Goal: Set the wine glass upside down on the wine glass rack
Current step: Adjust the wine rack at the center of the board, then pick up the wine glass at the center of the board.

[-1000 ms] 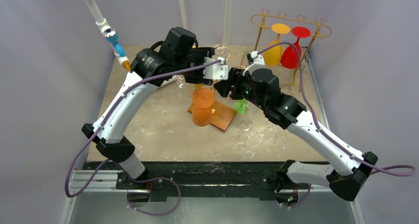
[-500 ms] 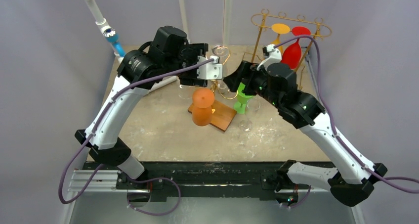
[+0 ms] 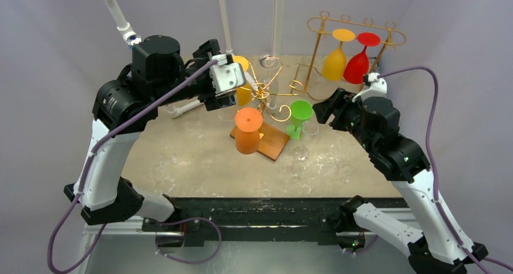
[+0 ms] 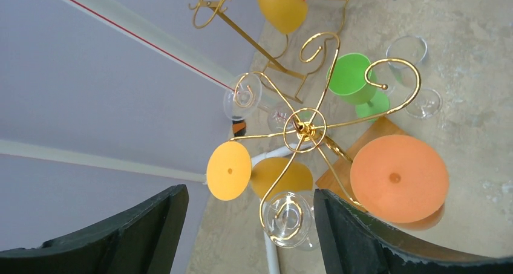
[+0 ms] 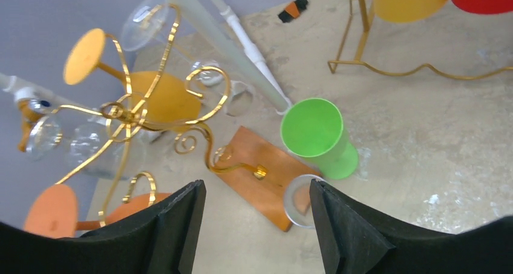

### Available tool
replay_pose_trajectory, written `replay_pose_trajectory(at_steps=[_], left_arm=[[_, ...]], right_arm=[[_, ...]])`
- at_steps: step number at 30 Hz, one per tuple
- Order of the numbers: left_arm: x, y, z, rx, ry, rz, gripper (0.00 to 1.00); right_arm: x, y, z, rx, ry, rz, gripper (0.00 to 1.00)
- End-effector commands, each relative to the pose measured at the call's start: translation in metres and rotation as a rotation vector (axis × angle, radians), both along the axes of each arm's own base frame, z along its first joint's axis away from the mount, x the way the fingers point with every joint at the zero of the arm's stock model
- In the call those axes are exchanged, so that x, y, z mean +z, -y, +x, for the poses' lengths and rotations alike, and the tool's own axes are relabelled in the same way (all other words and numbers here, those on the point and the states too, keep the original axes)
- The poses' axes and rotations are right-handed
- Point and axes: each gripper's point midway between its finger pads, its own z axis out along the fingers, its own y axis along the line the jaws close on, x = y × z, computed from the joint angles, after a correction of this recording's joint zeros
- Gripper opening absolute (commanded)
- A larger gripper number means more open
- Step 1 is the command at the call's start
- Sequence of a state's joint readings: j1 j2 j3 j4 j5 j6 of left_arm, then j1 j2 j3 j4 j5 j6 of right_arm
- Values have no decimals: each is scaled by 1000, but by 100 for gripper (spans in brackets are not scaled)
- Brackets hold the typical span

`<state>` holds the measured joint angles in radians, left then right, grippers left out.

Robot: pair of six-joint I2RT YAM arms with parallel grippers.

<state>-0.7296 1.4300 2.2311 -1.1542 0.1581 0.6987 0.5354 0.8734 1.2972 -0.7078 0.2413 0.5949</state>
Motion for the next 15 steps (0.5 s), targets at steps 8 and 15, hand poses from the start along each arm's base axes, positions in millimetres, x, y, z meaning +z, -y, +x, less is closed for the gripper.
replay_pose_trajectory(at_steps=[8, 15], left_arm=[[4, -43, -10, 235, -74, -87, 75], [4, -44, -13, 229, -75, -90, 71]], right_arm=[[-96, 4, 24, -59, -200, -144, 65], [-114, 12, 26, -74, -250, -194, 57]])
